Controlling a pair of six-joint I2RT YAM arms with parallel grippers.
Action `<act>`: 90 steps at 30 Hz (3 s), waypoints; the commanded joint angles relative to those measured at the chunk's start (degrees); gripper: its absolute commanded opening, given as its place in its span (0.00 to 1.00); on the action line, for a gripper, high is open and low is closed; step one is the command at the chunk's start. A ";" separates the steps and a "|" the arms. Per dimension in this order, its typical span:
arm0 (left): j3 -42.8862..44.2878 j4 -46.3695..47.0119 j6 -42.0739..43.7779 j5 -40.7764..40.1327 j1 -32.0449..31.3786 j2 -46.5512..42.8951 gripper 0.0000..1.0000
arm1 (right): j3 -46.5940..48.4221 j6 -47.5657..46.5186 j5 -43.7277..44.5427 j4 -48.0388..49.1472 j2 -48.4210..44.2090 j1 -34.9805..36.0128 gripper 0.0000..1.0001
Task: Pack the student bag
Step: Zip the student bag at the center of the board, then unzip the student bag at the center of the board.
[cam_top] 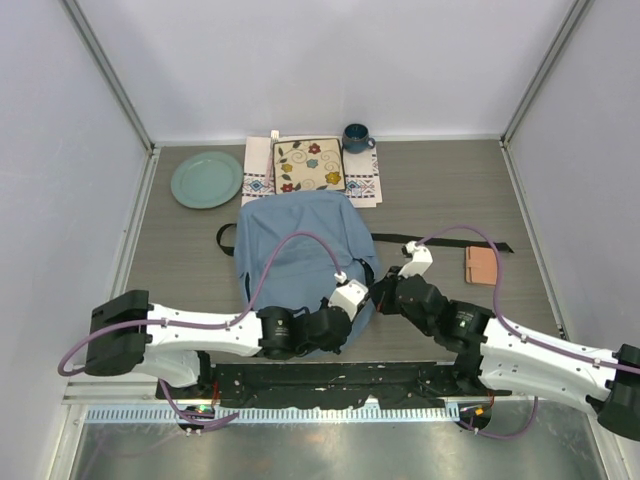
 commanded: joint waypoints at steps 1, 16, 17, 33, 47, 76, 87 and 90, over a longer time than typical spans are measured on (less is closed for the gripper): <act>-3.17 -0.14 -6.83 -3.07 -5.19 -0.43 0.00 | 5.11 -1.10 5.44 2.81 2.91 -5.76 0.01; -6.77 -0.05 -16.68 -13.11 -14.25 1.50 0.00 | 8.97 -6.20 -7.13 10.89 12.05 -22.74 0.01; -7.12 0.03 -17.21 -13.20 -14.52 1.33 0.00 | 9.24 -6.11 -7.30 10.81 12.76 -23.18 0.01; -11.52 0.21 -26.79 -15.13 -20.05 1.41 0.00 | 15.22 -9.01 -9.42 20.03 23.75 -30.39 0.01; -6.60 -8.56 -27.67 -24.34 -21.02 -7.01 0.71 | 8.63 -9.19 -12.40 13.20 11.28 -31.62 0.01; 16.07 -12.19 -3.34 -2.84 20.89 -12.23 1.00 | 5.64 -8.05 -24.09 6.24 12.23 -31.80 0.77; 36.36 -15.51 5.19 10.62 25.65 10.01 1.00 | -8.76 2.14 -30.34 14.06 1.01 -31.80 0.04; 40.50 -18.15 6.16 11.06 25.65 14.94 0.99 | -11.14 4.34 -29.19 12.74 -4.79 -31.71 0.01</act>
